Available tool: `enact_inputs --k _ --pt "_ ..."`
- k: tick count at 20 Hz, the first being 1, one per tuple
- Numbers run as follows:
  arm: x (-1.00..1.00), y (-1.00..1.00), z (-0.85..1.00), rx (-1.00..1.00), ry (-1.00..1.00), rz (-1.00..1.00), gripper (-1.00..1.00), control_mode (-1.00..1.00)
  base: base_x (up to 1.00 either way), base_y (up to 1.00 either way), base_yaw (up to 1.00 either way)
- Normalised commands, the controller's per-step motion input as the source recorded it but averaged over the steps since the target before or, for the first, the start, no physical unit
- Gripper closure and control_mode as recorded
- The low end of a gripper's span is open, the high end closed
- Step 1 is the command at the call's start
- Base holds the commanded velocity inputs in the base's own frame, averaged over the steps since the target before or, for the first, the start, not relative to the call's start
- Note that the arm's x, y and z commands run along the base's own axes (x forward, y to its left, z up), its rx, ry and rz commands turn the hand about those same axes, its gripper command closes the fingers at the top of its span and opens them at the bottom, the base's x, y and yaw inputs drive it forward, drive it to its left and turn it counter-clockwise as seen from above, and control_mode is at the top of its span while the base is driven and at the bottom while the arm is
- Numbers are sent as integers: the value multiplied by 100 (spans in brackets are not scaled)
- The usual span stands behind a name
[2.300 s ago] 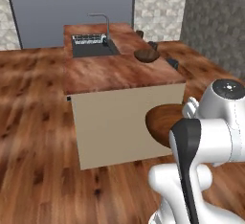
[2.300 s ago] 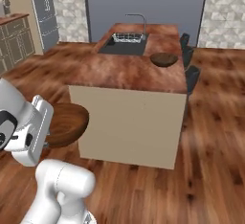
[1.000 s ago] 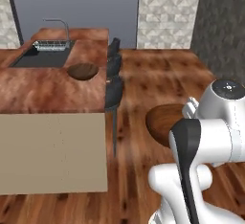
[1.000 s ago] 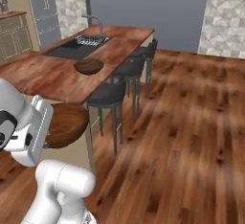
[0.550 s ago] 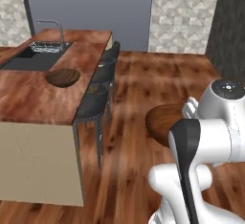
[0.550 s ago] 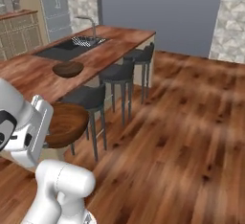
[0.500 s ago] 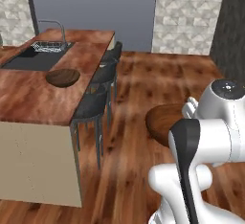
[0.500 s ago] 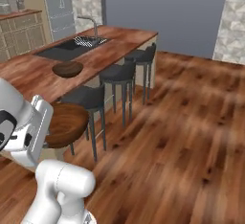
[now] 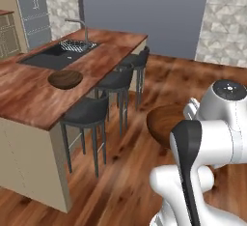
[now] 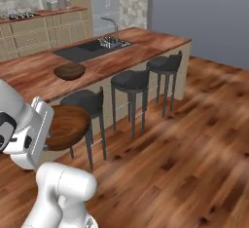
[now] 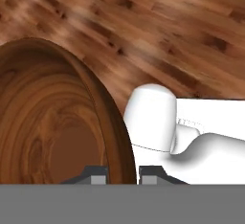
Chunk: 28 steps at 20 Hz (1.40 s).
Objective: Pick up the bowls from the cabinet and place each bowl in front of a stool on the dining counter.
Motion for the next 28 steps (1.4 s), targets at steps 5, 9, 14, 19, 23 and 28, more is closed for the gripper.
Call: enact_inputs --k 5,9,14,19,23,28 --pt "0 0 0 0 0 0 100 100 44 -100 45" --pt "0 0 0 0 0 0 100 100 43 -100 47" --pt "0 0 0 0 0 0 100 100 41 -100 51" --pt "0 0 0 0 0 0 100 100 41 -100 53" --pt "0 0 0 0 0 0 100 100 34 -100 50" --pt "0 0 0 0 0 0 100 100 22 -100 42"
